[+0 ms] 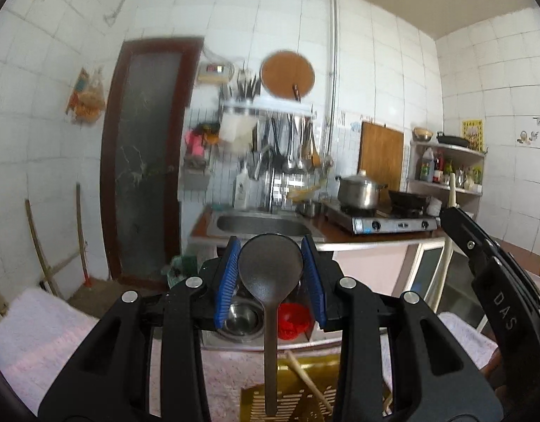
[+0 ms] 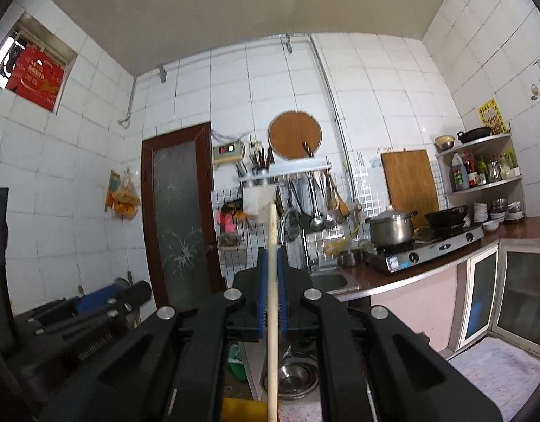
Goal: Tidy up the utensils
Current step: 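Carry the spoon and chopstick over the yellow holder and open both tools to drop them, then withdraw both open tools back toward the remaining utensils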
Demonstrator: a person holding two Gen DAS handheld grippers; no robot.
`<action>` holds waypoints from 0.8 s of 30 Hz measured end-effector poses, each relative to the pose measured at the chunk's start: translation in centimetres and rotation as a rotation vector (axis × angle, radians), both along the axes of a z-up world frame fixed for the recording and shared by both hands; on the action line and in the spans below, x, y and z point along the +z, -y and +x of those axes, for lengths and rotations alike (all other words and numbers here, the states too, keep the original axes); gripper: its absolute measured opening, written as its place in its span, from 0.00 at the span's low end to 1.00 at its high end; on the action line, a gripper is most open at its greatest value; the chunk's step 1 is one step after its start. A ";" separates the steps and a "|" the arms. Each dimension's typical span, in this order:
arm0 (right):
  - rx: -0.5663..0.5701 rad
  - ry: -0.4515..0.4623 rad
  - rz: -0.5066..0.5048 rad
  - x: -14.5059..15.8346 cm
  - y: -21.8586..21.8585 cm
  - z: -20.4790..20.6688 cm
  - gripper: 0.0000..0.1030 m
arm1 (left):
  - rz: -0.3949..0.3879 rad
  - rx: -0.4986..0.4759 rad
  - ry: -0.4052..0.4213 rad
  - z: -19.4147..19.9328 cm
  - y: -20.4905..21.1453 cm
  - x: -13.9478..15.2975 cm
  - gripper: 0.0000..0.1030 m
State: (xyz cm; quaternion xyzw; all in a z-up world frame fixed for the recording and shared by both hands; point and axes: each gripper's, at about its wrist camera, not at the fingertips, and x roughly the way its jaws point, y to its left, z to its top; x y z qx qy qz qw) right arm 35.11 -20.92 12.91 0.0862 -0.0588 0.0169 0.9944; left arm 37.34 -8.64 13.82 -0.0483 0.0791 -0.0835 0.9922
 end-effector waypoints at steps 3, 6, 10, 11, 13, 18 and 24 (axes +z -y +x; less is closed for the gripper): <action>-0.002 -0.040 -0.018 -2.1 0.0 0.7 0.06 | -0.002 -0.002 -0.029 0.8 -0.2 -1.8 0.34; -0.001 -0.072 -0.025 -3.5 0.1 0.6 0.06 | -0.006 0.002 -0.057 1.1 -0.5 -2.6 0.34; 0.007 -0.138 -0.046 -4.0 0.4 0.1 0.07 | 0.005 0.004 -0.099 0.4 -1.1 -2.8 0.35; 0.004 -0.166 -0.054 -3.8 0.6 -0.3 0.07 | 0.011 0.007 -0.107 0.1 -1.3 -2.6 0.39; -0.013 -0.206 -0.056 -3.4 1.0 -1.3 0.09 | 0.022 0.016 -0.130 -1.0 -2.0 -2.1 0.57; -0.061 -0.304 -0.044 -2.3 2.0 -6.1 0.50 | 0.018 0.062 -0.212 -5.5 -5.7 -1.3 0.80; -0.062 -0.488 -0.045 -4.0 1.2 -11.3 0.60 | 0.033 0.115 -0.294 -11.6 -9.6 -3.0 0.95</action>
